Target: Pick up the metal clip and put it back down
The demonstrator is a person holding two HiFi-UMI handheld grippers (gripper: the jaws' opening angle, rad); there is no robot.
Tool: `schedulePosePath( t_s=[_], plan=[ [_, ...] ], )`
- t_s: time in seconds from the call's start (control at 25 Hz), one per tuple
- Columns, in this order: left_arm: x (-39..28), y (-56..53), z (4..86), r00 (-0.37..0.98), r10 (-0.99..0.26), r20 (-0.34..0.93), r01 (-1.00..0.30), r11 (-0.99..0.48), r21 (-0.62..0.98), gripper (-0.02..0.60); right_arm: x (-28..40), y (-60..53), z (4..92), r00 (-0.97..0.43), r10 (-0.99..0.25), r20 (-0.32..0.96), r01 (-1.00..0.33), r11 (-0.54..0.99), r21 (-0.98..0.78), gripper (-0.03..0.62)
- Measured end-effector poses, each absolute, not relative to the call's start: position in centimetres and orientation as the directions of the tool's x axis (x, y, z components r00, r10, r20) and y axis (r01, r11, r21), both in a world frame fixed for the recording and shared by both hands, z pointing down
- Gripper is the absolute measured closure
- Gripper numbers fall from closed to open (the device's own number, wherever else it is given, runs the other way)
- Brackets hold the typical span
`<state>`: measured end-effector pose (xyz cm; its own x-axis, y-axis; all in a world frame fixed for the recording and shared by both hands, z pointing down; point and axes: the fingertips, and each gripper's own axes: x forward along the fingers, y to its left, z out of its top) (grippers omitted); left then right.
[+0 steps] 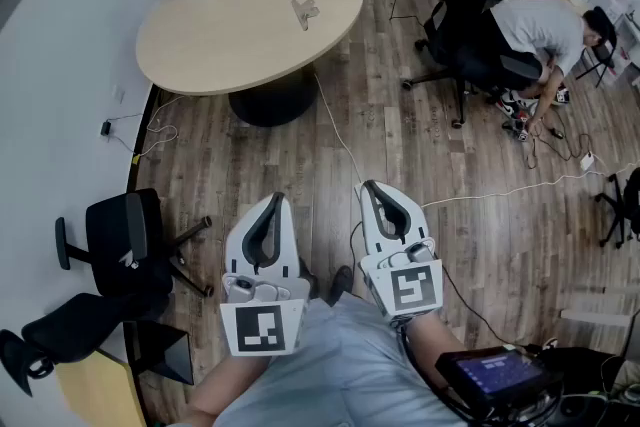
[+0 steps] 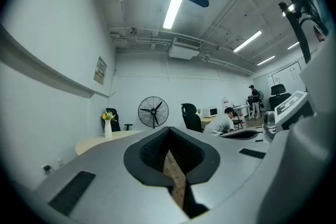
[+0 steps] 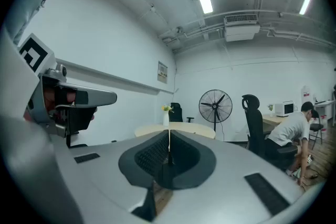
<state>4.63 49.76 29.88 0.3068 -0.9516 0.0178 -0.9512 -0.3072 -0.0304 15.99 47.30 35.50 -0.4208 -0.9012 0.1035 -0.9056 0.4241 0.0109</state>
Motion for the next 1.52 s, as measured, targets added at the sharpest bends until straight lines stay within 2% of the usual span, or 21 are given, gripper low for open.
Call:
schedulePosePath(
  t_s=[0.44,0.72,1.12,1.52],
  plan=[
    [5.3,49.6,30.0,0.306,-0.952,0.016,-0.952,-0.306,-0.027,0.562,17.0,46.9,35.9,-0.408,-0.908,0.095,-0.913,0.408,-0.022,0.543],
    [2.9,47.4,31.7,0.261,-0.961,0.088,-0.965,-0.263,-0.010,0.562,16.7,44.0,37.2,-0.399,-0.914,0.072,-0.917,0.397,-0.042,0.543],
    [-2.6,34.7,35.4,0.252,-0.954,0.161,-0.968,-0.250,0.037,0.562,11.8,31.8,40.9,-0.406,-0.900,0.161,-0.914,0.404,-0.044,0.543],
    [-6.7,23.0,30.8,0.300,-0.952,0.060,-0.954,-0.299,0.021,0.561,6.6,20.6,36.3,-0.395,-0.914,0.091,-0.918,0.396,-0.004,0.543]
  ],
)
